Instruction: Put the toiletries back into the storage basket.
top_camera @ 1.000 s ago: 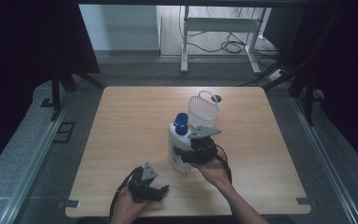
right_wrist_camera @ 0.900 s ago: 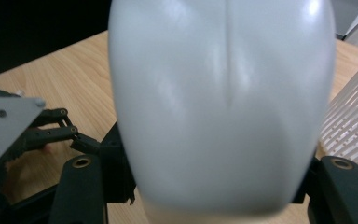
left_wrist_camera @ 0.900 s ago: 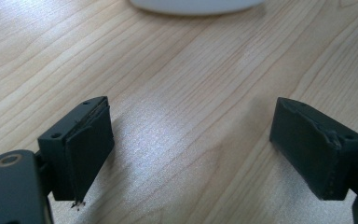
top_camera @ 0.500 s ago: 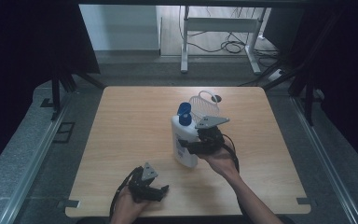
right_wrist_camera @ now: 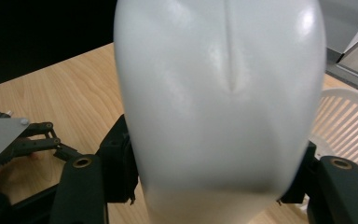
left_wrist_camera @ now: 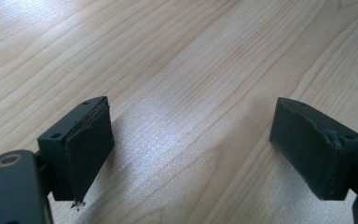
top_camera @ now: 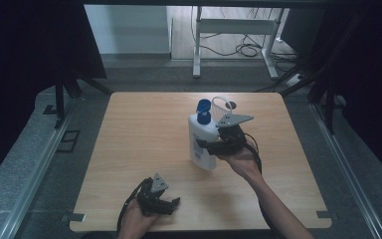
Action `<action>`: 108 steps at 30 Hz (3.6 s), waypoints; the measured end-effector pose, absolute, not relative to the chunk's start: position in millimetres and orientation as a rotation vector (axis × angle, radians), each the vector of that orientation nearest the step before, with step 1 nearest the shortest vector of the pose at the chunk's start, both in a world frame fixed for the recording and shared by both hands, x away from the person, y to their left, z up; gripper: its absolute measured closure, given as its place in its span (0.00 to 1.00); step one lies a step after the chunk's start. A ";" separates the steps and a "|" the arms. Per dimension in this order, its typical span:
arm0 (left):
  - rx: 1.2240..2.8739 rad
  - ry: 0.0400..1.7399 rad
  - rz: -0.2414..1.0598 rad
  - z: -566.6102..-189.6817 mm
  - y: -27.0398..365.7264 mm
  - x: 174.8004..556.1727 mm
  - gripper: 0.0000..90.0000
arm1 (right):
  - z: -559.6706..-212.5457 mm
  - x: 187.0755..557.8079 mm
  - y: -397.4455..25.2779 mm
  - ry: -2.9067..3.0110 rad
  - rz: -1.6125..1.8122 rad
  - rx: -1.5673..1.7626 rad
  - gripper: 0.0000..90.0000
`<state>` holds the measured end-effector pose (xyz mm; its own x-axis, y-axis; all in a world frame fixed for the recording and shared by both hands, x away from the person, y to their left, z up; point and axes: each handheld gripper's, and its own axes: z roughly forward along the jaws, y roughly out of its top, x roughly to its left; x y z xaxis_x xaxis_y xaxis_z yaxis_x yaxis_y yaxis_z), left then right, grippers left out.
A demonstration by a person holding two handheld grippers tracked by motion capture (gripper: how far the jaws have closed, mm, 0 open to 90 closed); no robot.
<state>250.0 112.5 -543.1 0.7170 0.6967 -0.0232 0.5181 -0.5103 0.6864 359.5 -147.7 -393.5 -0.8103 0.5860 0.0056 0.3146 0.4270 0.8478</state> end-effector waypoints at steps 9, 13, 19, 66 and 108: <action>2.230 0.915 0.333 -543.1 112.5 250.1 0.14 | -383.6 373.0 -157.2 2.375 1.341 0.794 0.42; 2.231 0.916 0.333 -543.1 112.4 250.1 0.14 | -376.0 379.6 -160.9 2.358 1.353 0.808 0.42; 2.225 0.920 0.332 -543.2 111.9 250.0 0.14 | -363.7 389.0 -166.3 2.324 1.378 0.825 0.42; 2.218 0.925 0.335 -543.5 111.1 249.9 0.14 | -341.5 466.0 -183.5 2.175 1.361 0.927 0.42; 2.220 0.926 0.333 -543.4 111.2 249.7 0.14 | -391.3 498.6 -183.8 2.198 1.299 0.912 0.42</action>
<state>249.7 111.2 -543.4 0.7117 0.7018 -0.0293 0.5226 -0.5011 0.6898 498.6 -183.8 -391.3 -0.6931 0.7202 -0.0302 0.3208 0.3457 0.8818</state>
